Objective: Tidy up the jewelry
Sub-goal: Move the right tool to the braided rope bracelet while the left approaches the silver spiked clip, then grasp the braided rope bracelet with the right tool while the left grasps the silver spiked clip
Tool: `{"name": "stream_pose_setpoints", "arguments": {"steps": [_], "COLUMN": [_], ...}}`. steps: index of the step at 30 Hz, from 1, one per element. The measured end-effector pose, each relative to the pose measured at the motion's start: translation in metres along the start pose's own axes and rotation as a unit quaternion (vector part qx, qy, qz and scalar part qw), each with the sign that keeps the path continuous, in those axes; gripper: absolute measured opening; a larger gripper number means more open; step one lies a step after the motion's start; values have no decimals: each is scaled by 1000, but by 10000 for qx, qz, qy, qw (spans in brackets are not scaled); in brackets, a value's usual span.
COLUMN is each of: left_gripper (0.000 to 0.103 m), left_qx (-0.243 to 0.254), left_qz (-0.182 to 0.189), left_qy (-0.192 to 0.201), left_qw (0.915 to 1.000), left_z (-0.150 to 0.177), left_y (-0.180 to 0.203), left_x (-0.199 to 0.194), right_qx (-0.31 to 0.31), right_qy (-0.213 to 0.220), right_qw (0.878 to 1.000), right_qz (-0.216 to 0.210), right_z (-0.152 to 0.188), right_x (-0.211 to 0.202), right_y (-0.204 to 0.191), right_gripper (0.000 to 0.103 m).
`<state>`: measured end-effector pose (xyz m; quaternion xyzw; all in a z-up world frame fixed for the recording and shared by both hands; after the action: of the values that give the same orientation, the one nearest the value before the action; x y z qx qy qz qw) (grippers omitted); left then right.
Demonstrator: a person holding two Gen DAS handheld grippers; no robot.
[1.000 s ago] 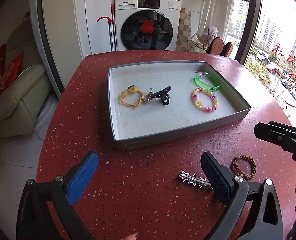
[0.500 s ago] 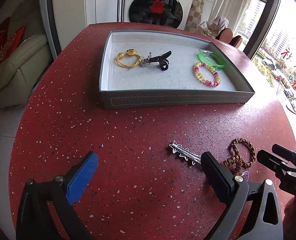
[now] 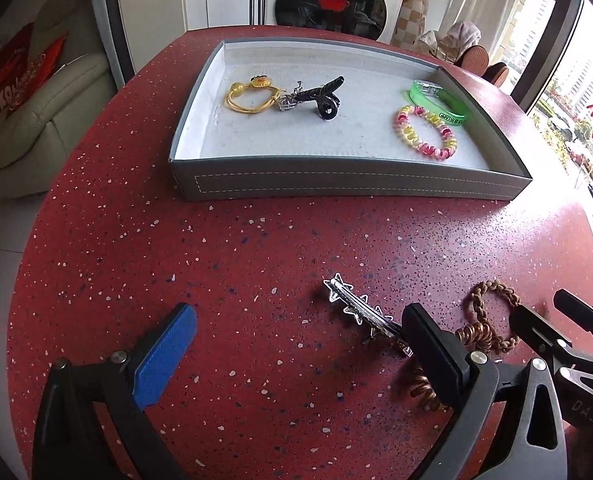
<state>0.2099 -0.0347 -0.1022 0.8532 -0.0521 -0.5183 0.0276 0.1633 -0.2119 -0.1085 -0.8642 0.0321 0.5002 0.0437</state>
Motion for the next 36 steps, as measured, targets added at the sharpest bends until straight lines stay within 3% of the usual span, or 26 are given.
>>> {"name": "stream_pose_setpoints", "arguments": {"steps": [7,9,12,14,17,23,26,32,34,36], "left_gripper": [103,103,103,89,86,79,79,79,86,87], "left_qx": [366,433,507,622,717,809,1076,2004,2405,2760], "left_qz": [-224,-236,-220,-217,-161,-93,-164,144,288,368], "left_qy": [168,185,186,166,58,62,377,941,913,829], "left_qw": [9989,9986,9983,9977,9973,9967,9933,9751,9659,9569], "left_z": [2,4,4,4,8,8,9,9,9,9], "left_y": [-3,-5,-3,1,6,10,12,19,23,25], "left_x": [-7,-8,-11,-12,-9,-11,-18,-37,-35,-31], "right_qx": [-326,-416,-486,-524,-559,-462,-411,-243,-210,-192], "right_qy": [35,49,35,36,50,123,156,123,101,83], "right_qw": [9995,9991,9988,9986,9984,9988,9989,9993,9994,9994], "right_qz": [40,32,-31,-49,-58,-122,-139,-248,-261,-267], "right_z": [4,3,3,3,4,7,7,7,8,8], "right_x": [1,0,-2,-2,-2,-6,-8,-7,-6,-5], "right_y": [-14,-17,-22,-25,-27,-23,-19,-13,-12,-12], "right_gripper": [61,44,27,20,8,7,7,7,7,7]}}
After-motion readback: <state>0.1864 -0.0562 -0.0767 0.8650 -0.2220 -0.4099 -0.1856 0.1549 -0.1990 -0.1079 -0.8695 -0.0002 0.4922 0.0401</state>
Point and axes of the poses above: each gripper's, at about its wrist camera, not at the fingertips, and x roughly the way its jaws point, y to its right, z to its underside, the point moved 4 cm from there along x, roughly the way its jaws point, and after that the axes turned 1 degree about -x, right-handed, at the moved point
